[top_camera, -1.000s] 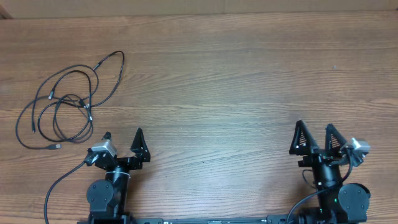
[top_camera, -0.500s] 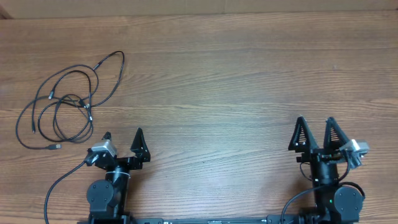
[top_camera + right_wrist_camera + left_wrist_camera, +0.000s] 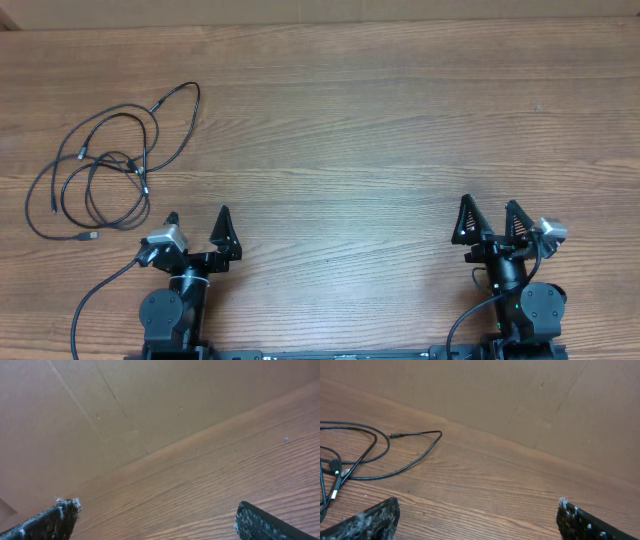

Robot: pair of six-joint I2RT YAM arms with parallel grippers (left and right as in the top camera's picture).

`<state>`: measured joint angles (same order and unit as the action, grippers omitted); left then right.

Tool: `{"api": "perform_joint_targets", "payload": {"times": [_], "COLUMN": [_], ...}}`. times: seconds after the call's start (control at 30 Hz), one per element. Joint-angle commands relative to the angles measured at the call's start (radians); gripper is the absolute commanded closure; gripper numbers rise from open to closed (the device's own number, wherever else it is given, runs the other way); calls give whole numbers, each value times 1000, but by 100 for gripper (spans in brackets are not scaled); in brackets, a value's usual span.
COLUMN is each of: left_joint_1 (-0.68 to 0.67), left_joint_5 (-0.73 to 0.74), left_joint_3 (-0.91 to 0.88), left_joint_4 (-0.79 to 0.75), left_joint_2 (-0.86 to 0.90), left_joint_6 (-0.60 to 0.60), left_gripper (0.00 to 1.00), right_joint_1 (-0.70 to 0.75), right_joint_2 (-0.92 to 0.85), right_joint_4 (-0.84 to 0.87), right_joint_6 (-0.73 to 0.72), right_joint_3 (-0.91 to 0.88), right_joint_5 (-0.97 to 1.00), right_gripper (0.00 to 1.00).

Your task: Untangle cables

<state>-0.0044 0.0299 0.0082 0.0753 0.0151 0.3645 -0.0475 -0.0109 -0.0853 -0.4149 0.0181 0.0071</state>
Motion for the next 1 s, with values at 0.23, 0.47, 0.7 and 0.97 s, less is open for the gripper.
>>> {"api": "perform_joint_targets", "payload": {"times": [0.23,0.47,0.7,0.97], "left_joint_1": [4,4,4,4], "left_joint_5": [8,8,8,-21], "left_joint_3": [-3,-3,-3,-3], "left_joint_4": [1,1,1,2], "left_joint_2": [-10,-10,-10,-10], "left_joint_6": [6,6,6,-204], "left_gripper": [1,0,0,1], "right_joint_1": [-3,-3,-3,-3], "right_joint_2": [8,8,8,8], "right_joint_4": [3,3,3,3], "right_joint_6": [1,0,1,0], "right_joint_3": [-10,-10,-10,-10], "right_joint_5": [6,7,7,7], "right_gripper": [0,0,0,0]}}
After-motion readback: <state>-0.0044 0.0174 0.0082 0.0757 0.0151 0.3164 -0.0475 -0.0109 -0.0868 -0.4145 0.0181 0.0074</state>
